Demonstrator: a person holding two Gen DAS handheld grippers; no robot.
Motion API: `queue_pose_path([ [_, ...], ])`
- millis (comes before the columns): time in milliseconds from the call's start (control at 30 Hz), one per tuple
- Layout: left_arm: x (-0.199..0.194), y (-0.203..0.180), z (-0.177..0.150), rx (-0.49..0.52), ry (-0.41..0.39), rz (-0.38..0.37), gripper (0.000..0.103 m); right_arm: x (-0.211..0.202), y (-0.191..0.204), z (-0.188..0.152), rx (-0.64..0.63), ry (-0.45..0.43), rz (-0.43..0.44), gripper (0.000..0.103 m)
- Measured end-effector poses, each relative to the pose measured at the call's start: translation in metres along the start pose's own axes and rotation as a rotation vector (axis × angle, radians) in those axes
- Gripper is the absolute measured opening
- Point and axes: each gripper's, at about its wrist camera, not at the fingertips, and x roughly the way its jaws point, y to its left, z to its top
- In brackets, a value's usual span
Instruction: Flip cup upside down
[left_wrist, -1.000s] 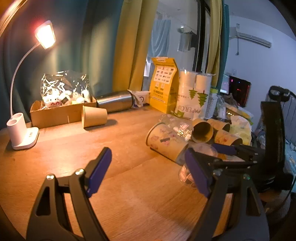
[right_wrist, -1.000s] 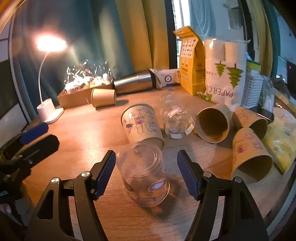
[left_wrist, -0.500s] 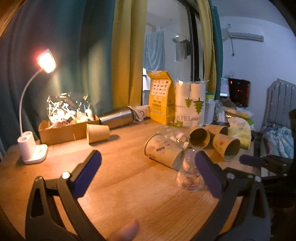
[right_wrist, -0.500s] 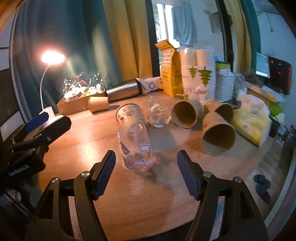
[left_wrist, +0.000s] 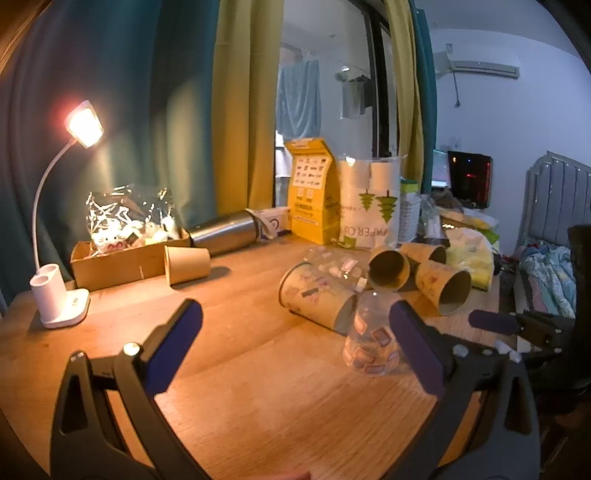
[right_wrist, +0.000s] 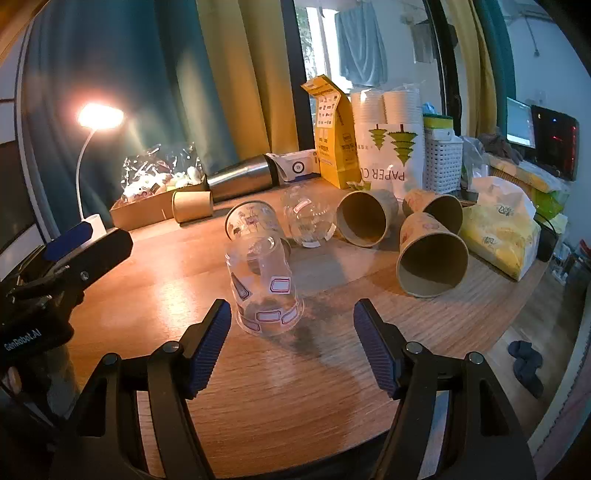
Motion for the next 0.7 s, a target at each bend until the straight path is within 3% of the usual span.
queue_pose_path([
  [700,0.0057,-0.0067,-0.0036,0.027,0.026,0.0,0.102,0.0023,0.0015,-0.0017,0.005,-0.006,0.013,0.072],
])
